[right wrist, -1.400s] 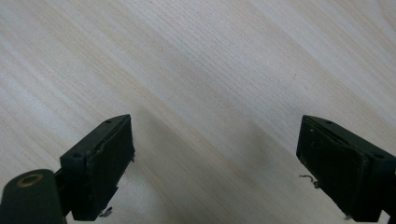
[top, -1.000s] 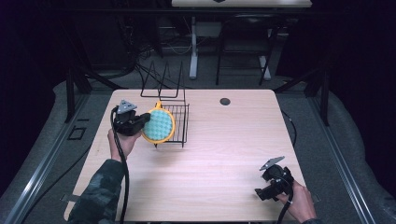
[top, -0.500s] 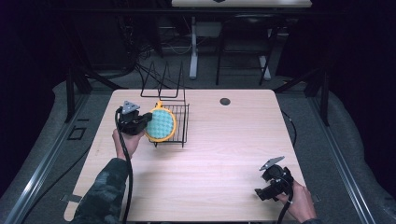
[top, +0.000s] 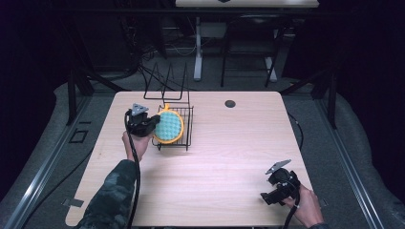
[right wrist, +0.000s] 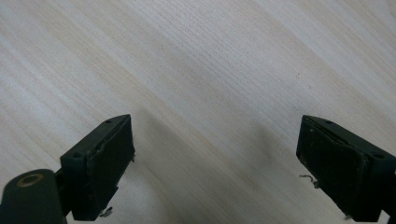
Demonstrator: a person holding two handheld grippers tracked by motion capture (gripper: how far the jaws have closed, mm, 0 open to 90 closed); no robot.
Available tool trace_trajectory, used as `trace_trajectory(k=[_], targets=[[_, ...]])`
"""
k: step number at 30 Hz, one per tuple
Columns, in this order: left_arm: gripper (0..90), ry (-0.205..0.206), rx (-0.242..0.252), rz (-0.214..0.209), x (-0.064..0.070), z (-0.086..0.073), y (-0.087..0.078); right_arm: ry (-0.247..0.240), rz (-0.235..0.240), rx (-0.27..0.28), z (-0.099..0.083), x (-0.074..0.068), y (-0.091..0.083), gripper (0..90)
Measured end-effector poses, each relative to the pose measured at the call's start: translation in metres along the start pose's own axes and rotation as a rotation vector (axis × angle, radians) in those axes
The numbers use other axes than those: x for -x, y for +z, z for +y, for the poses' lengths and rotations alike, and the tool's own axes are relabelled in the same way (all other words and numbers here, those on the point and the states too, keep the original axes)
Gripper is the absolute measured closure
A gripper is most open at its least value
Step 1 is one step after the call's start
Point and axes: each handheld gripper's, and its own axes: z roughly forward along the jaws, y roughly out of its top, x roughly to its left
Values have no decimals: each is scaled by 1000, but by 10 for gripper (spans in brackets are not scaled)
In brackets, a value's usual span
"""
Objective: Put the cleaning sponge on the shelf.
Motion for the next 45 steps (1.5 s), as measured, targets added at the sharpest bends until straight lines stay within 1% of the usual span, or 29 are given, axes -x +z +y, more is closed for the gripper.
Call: trace_trajectory(k=[5,7,11,13,15,17,19,21,23,28,31,33,35,36,37,38,39,41,43,45], targets=[[882,-10,-21,0,2,-3,14,-1,-4,8,0,0,-1,106],[882,-11,-43,8,2,-4,19,-3,-5,8,0,0,-1,106],[881,-25,-69,13,-1,-6,28,-7,-5,6,0,0,-1,106],[881,-26,-80,25,-1,-6,32,-3,-5,6,0,0,0,106],[882,-53,-85,49,0,-8,35,-3,-5,4,0,0,0,107],[881,-64,-86,66,3,-10,38,-4,-6,6,-1,-1,-1,106],[880,-68,-90,54,5,-12,41,-3,-5,7,-1,-1,-1,107],[879,-65,-94,52,6,-14,45,-2,-7,1,-1,-1,-2,107],[878,-71,-92,53,5,-14,46,2,-8,5,-2,-1,-2,106],[864,-68,-100,48,4,-13,46,5,-2,2,-2,-1,-1,107],[858,-78,-97,46,4,-12,47,3,-7,3,-2,-1,-1,107],[848,-72,-102,51,5,-12,47,2,-8,4,-2,-1,-1,107],[813,-81,-96,49,6,-11,46,7,-2,3,-2,-1,-2,107],[782,-82,-104,48,5,-11,45,6,-4,4,-2,-1,-2,107],[729,-82,-111,38,5,-11,44,6,-3,5,-2,-1,-2,107],[658,-76,-119,38,4,-11,44,5,-4,8,-2,-1,-2,107],[589,-85,-135,41,3,-11,42,5,-4,9,-2,-1,-2,106],[475,-98,-132,39,1,-12,39,7,-7,7,-2,-1,-2,107],[392,-89,-121,43,1,-13,34,7,-6,8,-2,-1,-2,107],[332,-89,-112,40,0,-14,30,3,-10,7,-2,-1,-2,107]])
